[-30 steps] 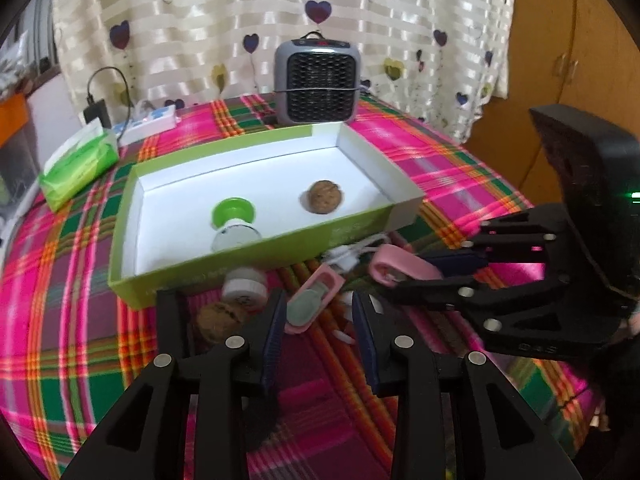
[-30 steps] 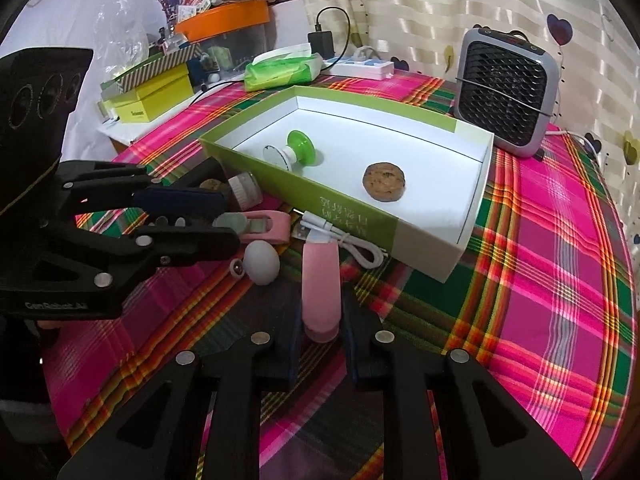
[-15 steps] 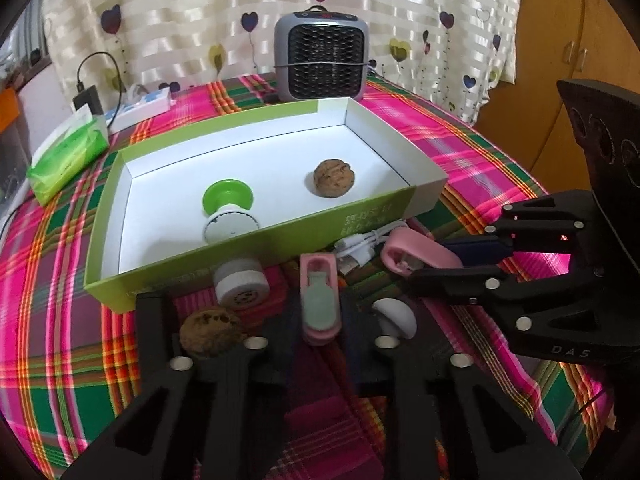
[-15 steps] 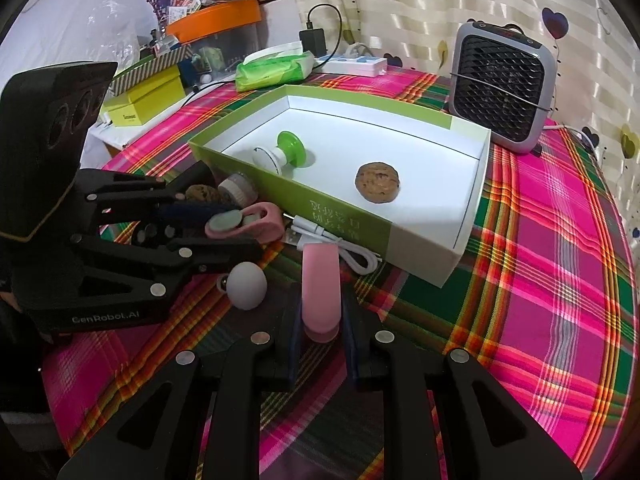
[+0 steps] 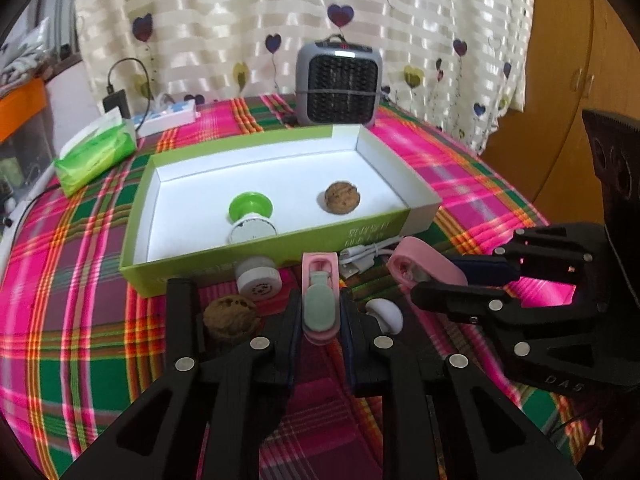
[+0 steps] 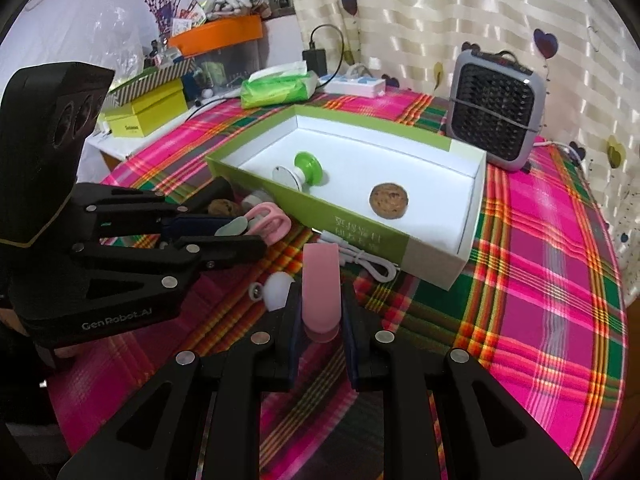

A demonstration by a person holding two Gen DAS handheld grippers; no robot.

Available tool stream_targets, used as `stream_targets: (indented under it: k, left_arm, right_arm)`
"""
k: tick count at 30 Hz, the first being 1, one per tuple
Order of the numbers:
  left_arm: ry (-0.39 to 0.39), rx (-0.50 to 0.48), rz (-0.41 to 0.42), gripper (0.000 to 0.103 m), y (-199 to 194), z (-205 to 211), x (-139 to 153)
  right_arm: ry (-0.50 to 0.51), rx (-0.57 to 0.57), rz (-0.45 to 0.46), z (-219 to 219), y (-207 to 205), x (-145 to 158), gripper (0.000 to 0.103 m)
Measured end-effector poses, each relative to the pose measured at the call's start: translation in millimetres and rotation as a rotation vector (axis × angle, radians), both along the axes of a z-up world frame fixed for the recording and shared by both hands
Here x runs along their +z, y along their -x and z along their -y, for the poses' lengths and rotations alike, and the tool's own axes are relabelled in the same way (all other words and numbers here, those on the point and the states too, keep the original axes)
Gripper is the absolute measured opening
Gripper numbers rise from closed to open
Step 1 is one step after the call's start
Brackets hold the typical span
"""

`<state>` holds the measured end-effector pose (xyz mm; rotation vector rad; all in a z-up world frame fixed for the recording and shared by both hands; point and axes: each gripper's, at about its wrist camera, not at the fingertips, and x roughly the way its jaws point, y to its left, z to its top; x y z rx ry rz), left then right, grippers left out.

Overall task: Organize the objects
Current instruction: 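Grasp a pink clip with right gripper while left gripper grasps another pink clip, then carry both pink clips over the tray with left and right grippers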

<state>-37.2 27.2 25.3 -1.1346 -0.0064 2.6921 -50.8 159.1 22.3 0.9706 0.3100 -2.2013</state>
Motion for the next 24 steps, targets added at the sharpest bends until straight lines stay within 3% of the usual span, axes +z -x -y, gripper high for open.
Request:
stream_targets:
  k: [10, 24]
  left_arm:
    - [-0.023, 0.023, -0.073, 0.015, -17.6, 0.2, 24.3]
    - [-0.038, 0.046, -0.112, 0.015, -21.9, 5.7, 38.6]
  right_arm:
    - [0.021, -0.041, -0.096, 5.7, -23.5, 27.4, 0.019]
    - [0.027, -0.045, -0.154, 14.9, -28.6, 45.1, 0.019]
